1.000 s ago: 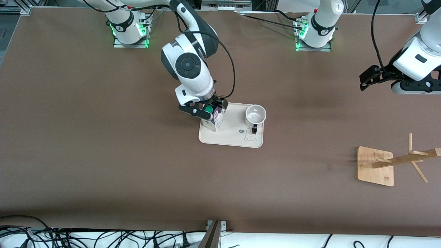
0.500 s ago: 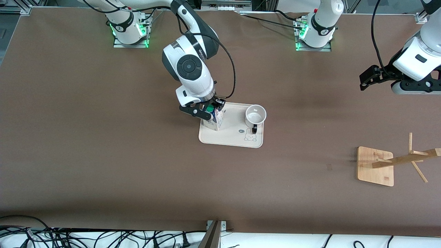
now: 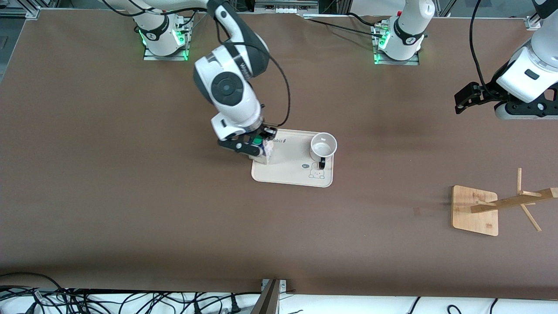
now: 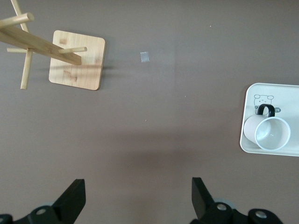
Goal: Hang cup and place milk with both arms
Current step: 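Carry the carton off the tray while the left gripper reaches the mug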
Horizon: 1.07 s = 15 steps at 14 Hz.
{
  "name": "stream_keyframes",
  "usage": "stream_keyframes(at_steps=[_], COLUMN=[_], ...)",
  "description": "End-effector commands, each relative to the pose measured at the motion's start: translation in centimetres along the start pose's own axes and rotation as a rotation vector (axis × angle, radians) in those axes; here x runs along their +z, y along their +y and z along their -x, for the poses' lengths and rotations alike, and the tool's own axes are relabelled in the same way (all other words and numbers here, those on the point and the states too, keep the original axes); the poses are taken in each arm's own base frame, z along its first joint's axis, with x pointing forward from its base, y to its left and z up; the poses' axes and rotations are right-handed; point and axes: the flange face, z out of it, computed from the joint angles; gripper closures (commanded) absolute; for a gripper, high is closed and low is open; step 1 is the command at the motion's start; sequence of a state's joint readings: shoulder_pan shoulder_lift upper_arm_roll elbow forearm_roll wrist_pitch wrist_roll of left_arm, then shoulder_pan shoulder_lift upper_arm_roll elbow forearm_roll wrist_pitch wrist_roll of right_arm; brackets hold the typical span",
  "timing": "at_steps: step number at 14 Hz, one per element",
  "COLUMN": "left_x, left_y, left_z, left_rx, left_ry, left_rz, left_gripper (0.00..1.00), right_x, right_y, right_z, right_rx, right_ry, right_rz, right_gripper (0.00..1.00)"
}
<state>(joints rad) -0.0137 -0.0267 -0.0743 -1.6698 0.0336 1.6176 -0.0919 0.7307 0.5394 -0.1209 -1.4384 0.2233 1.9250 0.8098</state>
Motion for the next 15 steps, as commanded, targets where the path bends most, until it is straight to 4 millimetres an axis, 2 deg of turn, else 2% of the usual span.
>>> stream_keyframes(at_steps=[1, 3, 4, 6, 7, 8, 9, 11, 12, 15], left_x=[1.2, 2.4, 2.8, 4.1, 5.2, 6.1, 6.7, 10.2, 12.7, 18.1], left_y=[1.4, 2.9, 3.6, 7.9, 9.6, 10.4, 12.6, 17.8, 20.6, 26.9], left_z=[-0.7, -1.1, -1.2, -1.2, -1.6, -2.4, -2.9, -3.9, -4.3, -4.0], left_rx=[0.031, 0.066, 0.078, 0.123, 0.087, 0.016, -0.006, 0.006, 0.036, 0.030], left_ry=[-0.067, -0.090, -0.099, -0.114, -0.119, -0.103, -0.075, -0.054, -0.053, -0.052], left_rz=[0.015, 0.016, 0.019, 0.027, 0.028, 0.034, 0.064, 0.110, 0.121, 0.144], left_gripper=[0.00, 0.00, 0.00, 0.00, 0.00, 0.00, 0.00, 0.00, 0.00, 0.00], right_x=[-3.5, -5.5, -5.6, -5.9, -6.0, -6.0, -6.0, -5.1, -4.7, -2.6], right_y=[4.5, 9.9, 12.1, 15.7, 17.9, 19.8, 21.4, 24.4, 25.7, 28.4], right_z=[-4.3, -8.3, -9.7, -11.8, -12.9, -13.6, -14.0, -15.1, -15.5, -15.7], right_rx=[-0.110, -0.211, -0.258, -0.305, -0.321, -0.326, -0.333, -0.342, -0.340, -0.360], right_ry=[-0.050, -0.059, -0.078, -0.099, -0.099, -0.102, -0.106, -0.120, -0.127, -0.117], right_rz=[0.006, 0.010, 0.018, 0.028, 0.037, 0.047, 0.051, 0.069, 0.075, 0.069], right_gripper=[0.59, 0.59, 0.59, 0.59, 0.59, 0.59, 0.59, 0.59, 0.59, 0.58])
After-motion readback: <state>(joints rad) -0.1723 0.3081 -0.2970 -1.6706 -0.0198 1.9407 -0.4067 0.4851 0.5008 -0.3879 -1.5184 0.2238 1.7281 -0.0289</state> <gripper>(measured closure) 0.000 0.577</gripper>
